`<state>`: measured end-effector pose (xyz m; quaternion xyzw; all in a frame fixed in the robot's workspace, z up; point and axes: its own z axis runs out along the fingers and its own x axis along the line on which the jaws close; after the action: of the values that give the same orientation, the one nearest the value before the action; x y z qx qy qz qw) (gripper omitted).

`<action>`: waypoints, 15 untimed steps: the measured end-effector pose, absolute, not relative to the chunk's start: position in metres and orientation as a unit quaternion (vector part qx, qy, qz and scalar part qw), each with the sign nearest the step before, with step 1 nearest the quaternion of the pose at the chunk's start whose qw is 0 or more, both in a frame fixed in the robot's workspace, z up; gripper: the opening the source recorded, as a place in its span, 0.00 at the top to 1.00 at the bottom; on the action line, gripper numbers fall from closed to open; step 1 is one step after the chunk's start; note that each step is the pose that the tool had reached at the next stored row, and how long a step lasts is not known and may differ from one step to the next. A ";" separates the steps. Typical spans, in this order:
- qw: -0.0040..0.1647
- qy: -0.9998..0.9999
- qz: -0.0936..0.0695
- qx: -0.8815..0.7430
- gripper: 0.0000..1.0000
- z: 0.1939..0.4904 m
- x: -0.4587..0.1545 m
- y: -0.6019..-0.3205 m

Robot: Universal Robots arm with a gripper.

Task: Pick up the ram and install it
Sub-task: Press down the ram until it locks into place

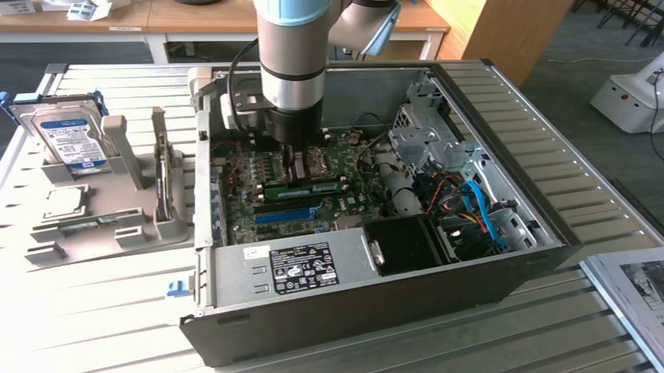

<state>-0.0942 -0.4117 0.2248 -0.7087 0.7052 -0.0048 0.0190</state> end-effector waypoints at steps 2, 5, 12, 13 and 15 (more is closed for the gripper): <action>0.019 0.705 -0.005 -0.709 0.90 0.224 -0.094 -0.412; 0.019 0.705 -0.005 -0.709 0.90 0.223 -0.094 -0.412; 0.019 0.705 -0.005 -0.709 0.90 0.223 -0.094 -0.412; 0.019 0.705 -0.005 -0.709 0.90 0.223 -0.094 -0.412; 0.019 0.705 -0.005 -0.709 0.90 0.223 -0.094 -0.412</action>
<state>-0.0942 -0.4117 0.2229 -0.7088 0.7052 -0.0047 0.0190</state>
